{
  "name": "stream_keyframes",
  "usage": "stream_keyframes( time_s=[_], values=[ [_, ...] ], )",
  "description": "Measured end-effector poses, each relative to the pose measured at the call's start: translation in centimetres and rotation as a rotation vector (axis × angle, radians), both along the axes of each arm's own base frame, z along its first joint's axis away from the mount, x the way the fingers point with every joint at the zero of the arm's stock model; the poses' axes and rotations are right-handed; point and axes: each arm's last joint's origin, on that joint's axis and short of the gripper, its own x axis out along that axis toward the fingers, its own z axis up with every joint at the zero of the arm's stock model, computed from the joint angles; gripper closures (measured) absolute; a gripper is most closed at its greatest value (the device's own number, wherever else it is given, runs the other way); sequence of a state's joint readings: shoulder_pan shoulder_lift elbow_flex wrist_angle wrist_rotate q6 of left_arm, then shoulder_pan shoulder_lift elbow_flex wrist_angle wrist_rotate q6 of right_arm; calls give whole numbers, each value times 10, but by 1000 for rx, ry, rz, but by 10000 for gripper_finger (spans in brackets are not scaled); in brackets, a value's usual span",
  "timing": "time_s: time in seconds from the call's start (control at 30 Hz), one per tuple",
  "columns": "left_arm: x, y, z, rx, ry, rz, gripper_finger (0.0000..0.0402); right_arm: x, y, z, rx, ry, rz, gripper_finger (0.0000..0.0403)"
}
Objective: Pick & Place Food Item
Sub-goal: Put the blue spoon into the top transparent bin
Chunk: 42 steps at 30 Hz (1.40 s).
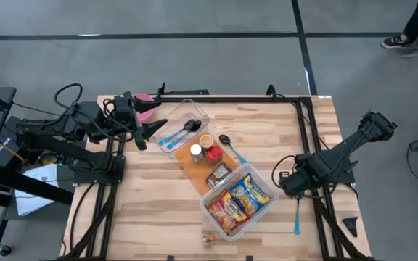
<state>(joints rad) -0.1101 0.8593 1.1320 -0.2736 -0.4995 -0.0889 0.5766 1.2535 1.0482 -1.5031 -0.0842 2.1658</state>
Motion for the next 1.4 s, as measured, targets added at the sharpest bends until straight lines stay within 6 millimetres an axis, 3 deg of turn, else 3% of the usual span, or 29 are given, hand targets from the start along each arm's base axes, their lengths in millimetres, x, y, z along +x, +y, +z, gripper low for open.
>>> stream_keyframes(
  time_s=[0.33, 0.6, 0.93, 1.4],
  values=[
    [0, 0, 0, -25, -10, 0, 92, -10, 11, -54, 154, -53, 47, 301],
    [0, 0, 0, -51, -26, 0, 92, -24, 13, -69, 129, 14, 94, 301],
    [0, 0, 1, -53, -27, 0, 92, -27, 13, -105, 181, -56, 103, 301],
    [0, 0, 3, -58, -52, -1, 92, -28, 12, -121, 197, -89, 107, 301]
  ],
)
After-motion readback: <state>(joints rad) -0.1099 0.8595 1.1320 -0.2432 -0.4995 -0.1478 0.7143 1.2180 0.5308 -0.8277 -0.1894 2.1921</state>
